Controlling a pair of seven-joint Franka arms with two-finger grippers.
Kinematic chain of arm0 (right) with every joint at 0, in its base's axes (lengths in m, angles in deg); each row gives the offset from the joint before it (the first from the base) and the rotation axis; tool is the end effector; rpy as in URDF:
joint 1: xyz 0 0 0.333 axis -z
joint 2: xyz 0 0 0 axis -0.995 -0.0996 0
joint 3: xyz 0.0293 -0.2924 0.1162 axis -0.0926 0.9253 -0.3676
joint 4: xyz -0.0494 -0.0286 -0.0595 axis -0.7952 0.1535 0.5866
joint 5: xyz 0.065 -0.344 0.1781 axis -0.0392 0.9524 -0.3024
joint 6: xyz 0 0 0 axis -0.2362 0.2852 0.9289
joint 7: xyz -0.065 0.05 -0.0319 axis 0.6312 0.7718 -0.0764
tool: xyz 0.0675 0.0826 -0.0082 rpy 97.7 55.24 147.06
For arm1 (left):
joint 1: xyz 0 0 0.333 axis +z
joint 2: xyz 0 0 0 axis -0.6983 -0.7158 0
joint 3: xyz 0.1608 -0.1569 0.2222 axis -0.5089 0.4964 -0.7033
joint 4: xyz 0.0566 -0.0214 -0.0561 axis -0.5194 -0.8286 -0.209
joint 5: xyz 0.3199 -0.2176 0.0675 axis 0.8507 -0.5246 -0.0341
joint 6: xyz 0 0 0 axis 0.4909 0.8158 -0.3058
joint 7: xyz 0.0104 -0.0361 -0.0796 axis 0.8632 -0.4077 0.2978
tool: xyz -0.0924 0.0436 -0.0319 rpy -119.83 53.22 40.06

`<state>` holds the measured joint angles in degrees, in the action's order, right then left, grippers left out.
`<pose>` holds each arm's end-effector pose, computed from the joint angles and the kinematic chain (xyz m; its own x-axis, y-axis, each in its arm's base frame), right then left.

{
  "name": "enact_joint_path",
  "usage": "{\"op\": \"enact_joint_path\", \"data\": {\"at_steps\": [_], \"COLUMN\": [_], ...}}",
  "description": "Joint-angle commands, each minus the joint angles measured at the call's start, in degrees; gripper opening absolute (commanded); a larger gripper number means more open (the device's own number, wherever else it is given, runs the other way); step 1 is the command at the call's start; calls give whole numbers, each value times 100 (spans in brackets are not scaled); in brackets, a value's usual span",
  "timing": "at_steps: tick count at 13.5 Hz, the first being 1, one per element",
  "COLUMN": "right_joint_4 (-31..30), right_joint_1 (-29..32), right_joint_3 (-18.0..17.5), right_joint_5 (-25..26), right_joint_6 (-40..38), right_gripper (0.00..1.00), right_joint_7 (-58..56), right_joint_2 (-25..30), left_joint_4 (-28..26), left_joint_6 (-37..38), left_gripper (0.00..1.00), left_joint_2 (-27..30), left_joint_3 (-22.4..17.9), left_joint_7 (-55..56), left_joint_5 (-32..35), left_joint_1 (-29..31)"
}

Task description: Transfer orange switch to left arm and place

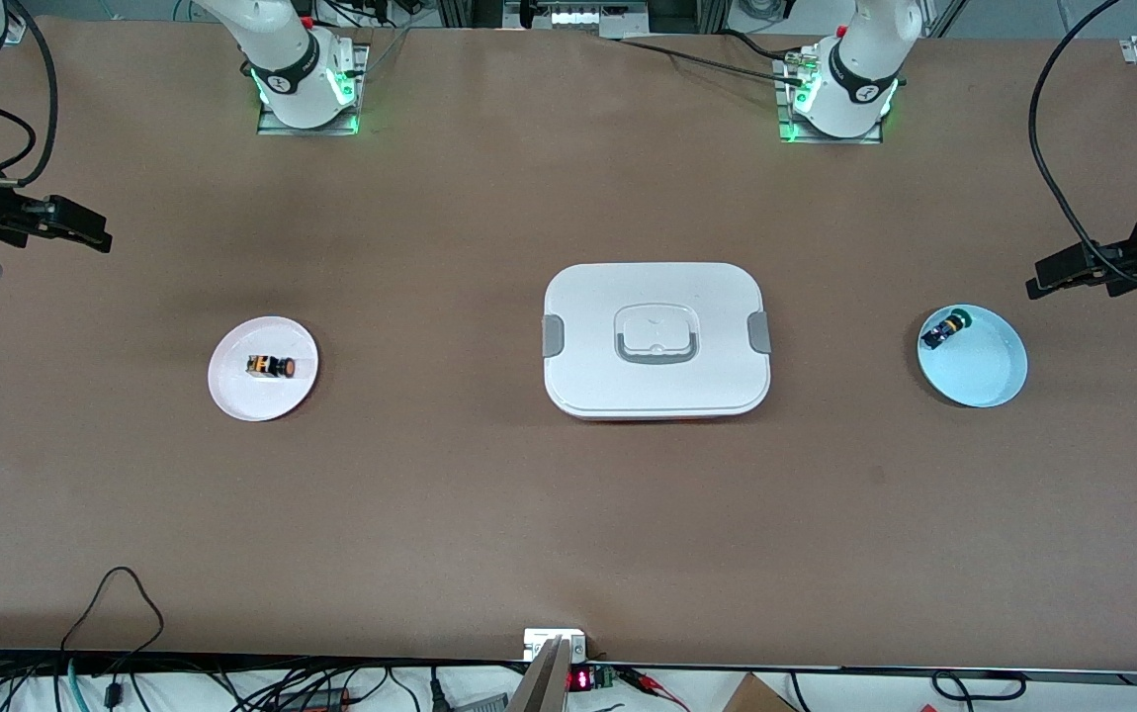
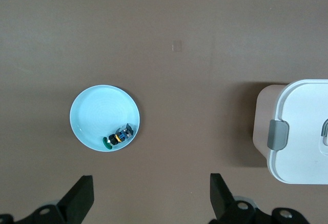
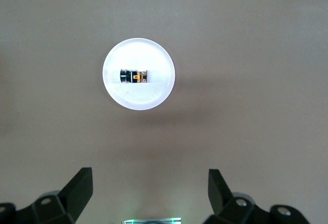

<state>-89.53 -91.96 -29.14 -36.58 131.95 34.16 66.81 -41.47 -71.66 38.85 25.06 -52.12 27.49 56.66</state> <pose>0.5555 -0.0257 0.5703 0.9915 -0.0406 -0.1232 -0.0350 -0.9982 0.0479 0.5864 0.0449 0.5680 0.9953 0.0697 -0.0678 0.0737 -0.9956 0.0580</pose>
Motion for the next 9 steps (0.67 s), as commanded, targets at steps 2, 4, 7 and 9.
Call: {"op": "enact_joint_path", "data": {"at_steps": [2, 4, 7, 9], "right_joint_4": [4, 4, 13, 39], "right_joint_1": [20, 20, 20, 20], "right_joint_3": [4, 4, 4, -4], "right_joint_5": [-142, -142, -142, -133], "right_joint_6": [-9, -17, 18, 9], "right_gripper": [100, 100, 100, 100], "right_joint_7": [-52, -52, -52, -69], "right_joint_2": [75, 66, 13, -57], "left_joint_4": [112, 112, 112, 112], "left_joint_6": [0, 0, 0, 0], "left_gripper": [100, 100, 100, 100], "left_joint_2": [-65, -65, -74, -74], "left_joint_3": [-5, -5, -5, -5], "left_joint_7": [64, 64, 116, 152], "left_joint_5": [-6, -6, -15, -6], "left_joint_1": [-68, -68, -77, -77]}}
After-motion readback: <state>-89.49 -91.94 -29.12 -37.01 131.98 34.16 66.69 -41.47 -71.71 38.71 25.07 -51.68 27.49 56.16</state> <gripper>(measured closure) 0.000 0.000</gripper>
